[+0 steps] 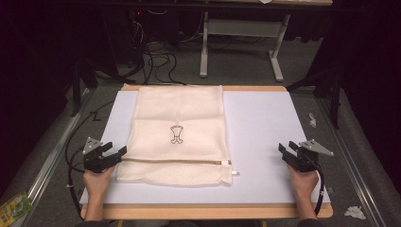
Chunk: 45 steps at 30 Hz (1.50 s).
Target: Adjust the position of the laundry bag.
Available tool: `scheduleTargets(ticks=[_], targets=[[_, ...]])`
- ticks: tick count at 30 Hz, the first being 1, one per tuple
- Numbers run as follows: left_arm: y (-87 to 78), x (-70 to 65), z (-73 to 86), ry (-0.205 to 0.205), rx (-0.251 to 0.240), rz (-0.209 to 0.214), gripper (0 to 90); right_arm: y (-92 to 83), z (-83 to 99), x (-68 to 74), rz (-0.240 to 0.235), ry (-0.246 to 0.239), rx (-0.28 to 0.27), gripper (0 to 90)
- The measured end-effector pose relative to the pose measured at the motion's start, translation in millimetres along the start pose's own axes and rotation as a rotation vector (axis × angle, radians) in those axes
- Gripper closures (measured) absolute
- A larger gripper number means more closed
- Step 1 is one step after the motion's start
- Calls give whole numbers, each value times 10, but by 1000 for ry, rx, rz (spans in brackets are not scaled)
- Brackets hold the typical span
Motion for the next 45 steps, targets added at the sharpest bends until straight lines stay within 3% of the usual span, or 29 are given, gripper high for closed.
scheduleTargets(ticks=[4,7,13,17,25,30,45], targets=[[9,-32,-43,3,11,4,310,6,6,38,-16,20,17,538],[9,-53,-63,34,37,-13,313,10,5,89,-36,26,29,539],[2,-67,-53,57,80,-40,328,5,-46,295,-81,-29,29,548],[-2,-70,-64,89,93,-65,334,21,-46,382,-111,-30,47,535],[24,-144,-96,112,134,-33,375,49,-89,610,-170,-24,66,517],[54,-165,-103,89,159,-31,372,116,-96,805,-239,-19,112,513],[162,-196,-91,67,221,-39,397,226,-150,1161,-301,-70,158,519]])
Point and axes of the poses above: each handheld gripper's, and its own axes: y roughly forward along the jaws, z roughly out of its underside, x roughly to its left, the point moved 10 cm from there along y, roughly forward along the jaws, and after that the axes turned 1 degree about -y, right-handed, at the moved point
